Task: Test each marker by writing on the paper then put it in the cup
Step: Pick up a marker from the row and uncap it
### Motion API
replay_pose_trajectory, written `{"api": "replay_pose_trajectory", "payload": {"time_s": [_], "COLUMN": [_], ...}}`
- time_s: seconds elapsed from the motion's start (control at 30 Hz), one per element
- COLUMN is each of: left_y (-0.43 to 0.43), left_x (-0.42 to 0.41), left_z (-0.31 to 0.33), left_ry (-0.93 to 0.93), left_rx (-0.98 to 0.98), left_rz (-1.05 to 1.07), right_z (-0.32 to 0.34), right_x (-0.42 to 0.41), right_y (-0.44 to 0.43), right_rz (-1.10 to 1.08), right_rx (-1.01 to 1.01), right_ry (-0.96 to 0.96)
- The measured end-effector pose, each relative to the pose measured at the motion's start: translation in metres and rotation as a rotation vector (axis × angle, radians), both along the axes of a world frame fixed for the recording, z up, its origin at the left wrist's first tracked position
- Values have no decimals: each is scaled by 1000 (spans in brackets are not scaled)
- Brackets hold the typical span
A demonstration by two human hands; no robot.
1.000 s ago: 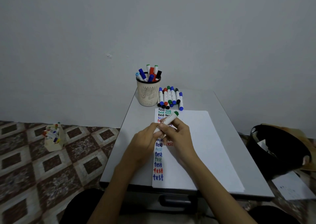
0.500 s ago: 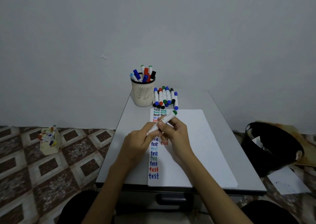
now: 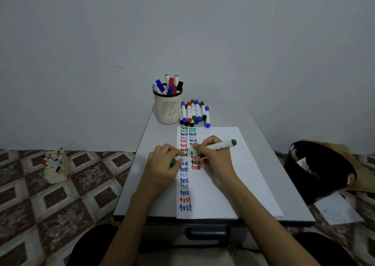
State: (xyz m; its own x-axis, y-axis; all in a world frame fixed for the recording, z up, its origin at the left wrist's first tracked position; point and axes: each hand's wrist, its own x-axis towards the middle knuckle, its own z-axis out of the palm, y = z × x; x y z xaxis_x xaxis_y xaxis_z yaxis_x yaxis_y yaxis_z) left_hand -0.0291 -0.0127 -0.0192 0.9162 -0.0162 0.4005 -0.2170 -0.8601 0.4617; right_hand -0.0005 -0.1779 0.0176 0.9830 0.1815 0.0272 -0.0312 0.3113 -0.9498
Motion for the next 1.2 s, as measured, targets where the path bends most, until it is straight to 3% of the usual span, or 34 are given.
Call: {"api": "replay_pose_trajectory", "payload": {"time_s": [0.43, 1.2], "left_y": [-1, -2], "left_x": [3, 3], "left_z": [-1, -1], "left_ry": [-5, -39], "left_rx": [-12, -22], "left_rz": [21, 37], "right_z": [-12, -7], "right_x": [-3, -9], "right_y": [-1, 1], "right_rz": [-7, 43], "right_rx": [-388, -506], "right_ry": [-149, -220]}}
